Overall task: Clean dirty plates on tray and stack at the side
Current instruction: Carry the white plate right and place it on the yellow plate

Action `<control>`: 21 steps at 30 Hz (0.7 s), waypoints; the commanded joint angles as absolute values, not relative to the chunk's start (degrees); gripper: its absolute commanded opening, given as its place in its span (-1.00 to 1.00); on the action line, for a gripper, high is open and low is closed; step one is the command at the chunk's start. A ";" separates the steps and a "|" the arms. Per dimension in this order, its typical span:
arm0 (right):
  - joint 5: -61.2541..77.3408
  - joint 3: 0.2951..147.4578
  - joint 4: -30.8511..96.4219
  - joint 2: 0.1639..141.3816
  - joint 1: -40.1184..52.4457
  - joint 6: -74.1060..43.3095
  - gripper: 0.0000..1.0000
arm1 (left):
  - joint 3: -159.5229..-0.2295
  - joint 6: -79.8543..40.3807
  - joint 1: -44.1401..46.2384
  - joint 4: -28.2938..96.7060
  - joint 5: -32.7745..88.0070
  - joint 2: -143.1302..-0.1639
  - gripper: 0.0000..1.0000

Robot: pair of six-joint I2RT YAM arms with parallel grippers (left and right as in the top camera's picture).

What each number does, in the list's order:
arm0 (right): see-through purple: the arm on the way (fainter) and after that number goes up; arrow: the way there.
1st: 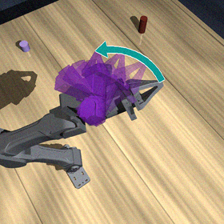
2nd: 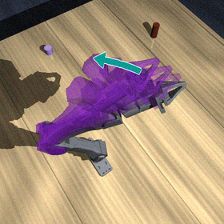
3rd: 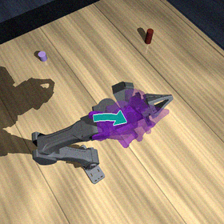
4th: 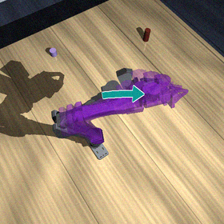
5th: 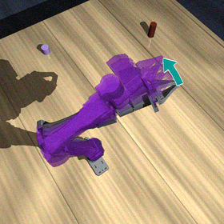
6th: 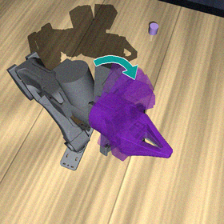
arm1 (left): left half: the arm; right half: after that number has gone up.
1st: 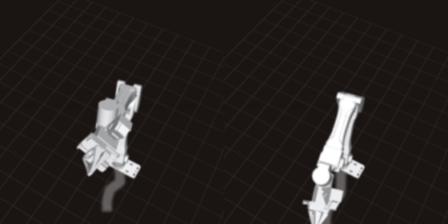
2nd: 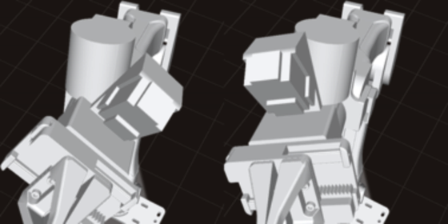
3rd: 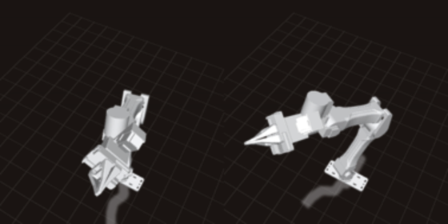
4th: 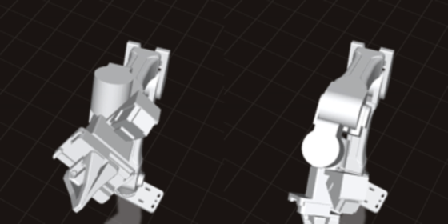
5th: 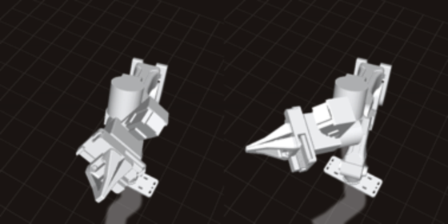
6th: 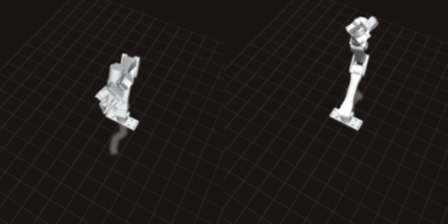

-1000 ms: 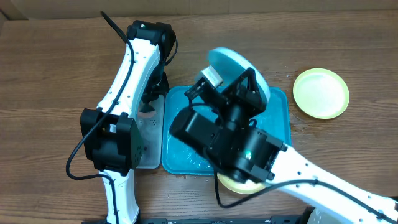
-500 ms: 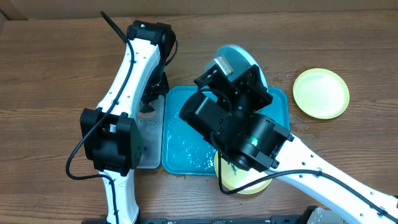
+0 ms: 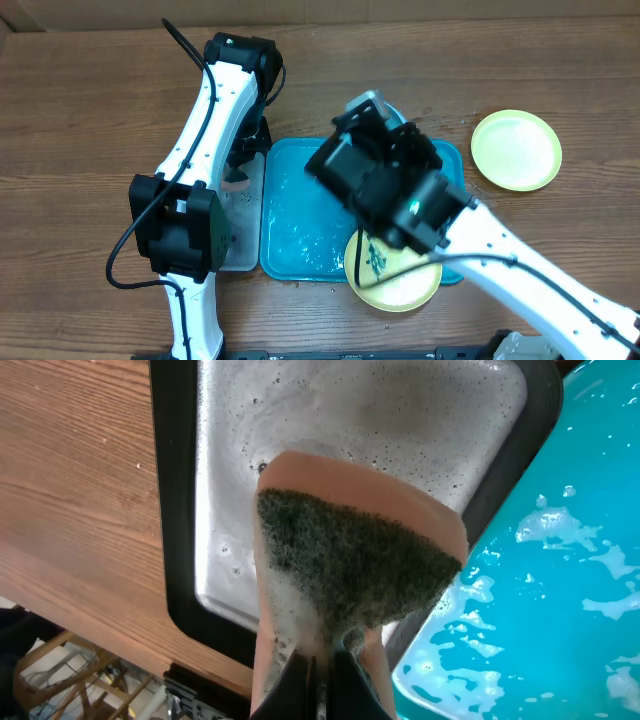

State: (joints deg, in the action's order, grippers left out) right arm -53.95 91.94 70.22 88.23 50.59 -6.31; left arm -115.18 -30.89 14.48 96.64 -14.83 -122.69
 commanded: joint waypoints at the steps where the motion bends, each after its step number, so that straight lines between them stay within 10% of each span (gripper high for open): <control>1: -28.99 92.55 69.69 89.76 42.81 -17.91 -0.92 | -116.40 -29.56 14.00 96.84 -15.40 -121.38 -0.92; 21: 8.47 85.23 61.04 102.50 -10.26 -29.54 -0.92 | -116.40 -29.56 14.04 95.74 -15.31 -121.38 -0.91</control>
State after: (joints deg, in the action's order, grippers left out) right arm 1.37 85.36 60.64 101.41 -3.09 -30.00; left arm -115.18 -30.02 14.48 96.18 -14.83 -122.69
